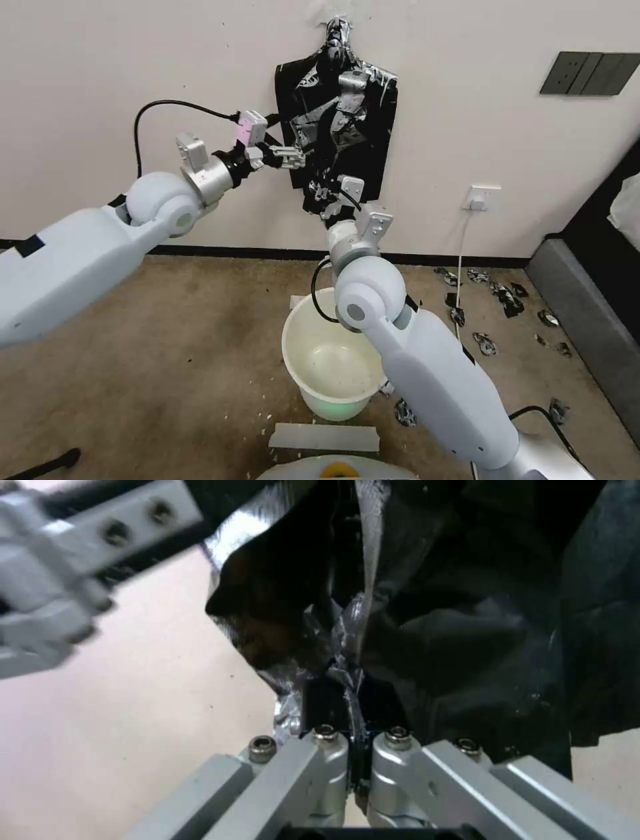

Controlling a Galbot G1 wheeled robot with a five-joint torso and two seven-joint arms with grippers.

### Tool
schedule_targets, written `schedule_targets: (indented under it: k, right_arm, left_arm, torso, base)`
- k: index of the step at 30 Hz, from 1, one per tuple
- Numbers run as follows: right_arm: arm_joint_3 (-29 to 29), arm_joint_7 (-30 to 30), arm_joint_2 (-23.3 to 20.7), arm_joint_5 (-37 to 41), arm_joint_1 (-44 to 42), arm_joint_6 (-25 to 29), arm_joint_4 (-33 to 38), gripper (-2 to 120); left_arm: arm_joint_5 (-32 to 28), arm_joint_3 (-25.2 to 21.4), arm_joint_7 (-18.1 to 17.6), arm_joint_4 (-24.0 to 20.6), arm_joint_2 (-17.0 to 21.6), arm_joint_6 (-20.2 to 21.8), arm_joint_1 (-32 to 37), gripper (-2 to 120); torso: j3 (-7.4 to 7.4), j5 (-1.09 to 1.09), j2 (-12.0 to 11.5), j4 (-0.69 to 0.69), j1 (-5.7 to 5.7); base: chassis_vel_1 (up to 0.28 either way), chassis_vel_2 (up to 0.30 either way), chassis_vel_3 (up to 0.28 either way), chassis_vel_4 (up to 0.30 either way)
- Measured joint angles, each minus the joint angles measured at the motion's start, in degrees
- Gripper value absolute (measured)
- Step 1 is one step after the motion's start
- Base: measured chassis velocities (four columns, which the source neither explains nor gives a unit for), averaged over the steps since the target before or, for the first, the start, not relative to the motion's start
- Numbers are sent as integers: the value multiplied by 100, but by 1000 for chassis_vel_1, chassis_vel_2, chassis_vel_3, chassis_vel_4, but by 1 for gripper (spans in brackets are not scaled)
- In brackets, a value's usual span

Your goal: Place a trash bag onto the trash bin.

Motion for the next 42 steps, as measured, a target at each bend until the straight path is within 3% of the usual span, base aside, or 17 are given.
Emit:
schedule_targets:
  k: [8,14,19,22,26,32,38,42]
  right_arm:
    - [2,-5,-7,1,-10,8,-1,0]
    - [16,-12,-11,1,10,14,-2,0]
    - [26,-19,-28,0,3,18,11,0]
    - [29,-27,-31,0,-10,23,17,0]
    - [30,-30,-29,-2,-5,25,17,0]
    - [29,-34,-29,-6,-2,28,17,0]
    - [33,-117,-64,-63,-36,28,65,0]
    - [43,-263,-173,-325,-156,18,188,14]
  left_arm:
    - [144,213,-343,79,-51,237,-314,93]
    - [100,214,-574,176,-215,396,-299,66]
    - [40,230,-636,196,-275,404,-370,54]
    - [27,244,-672,204,-307,405,-395,35]
    - [21,244,-689,197,-314,406,-408,26]
    - [1,210,-742,166,-300,406,-424,2]
    - [-7,105,-814,158,-296,410,-342,0]
    - [-7,13,-835,183,-293,425,-253,0]
  torso:
    - [0,1,0,0,0]
    - [0,-1,0,0,0]
    - [-1,2,0,0,0]
    - [-1,0,0,0,0]
    - [-1,1,0,0,0]
    - [-1,-1,0,0,0]
    - [-1,-1,0,0,0]
    - [-1,-1,0,0,0]
  base:
    - [0,0,0,0]
    - [0,0,0,0]
    - [0,0,0,0]
    - [0,0,0,0]
    - [0,0,0,0]
    - [0,0,0,0]
    - [0,0,0,0]
    - [0,0,0,0]
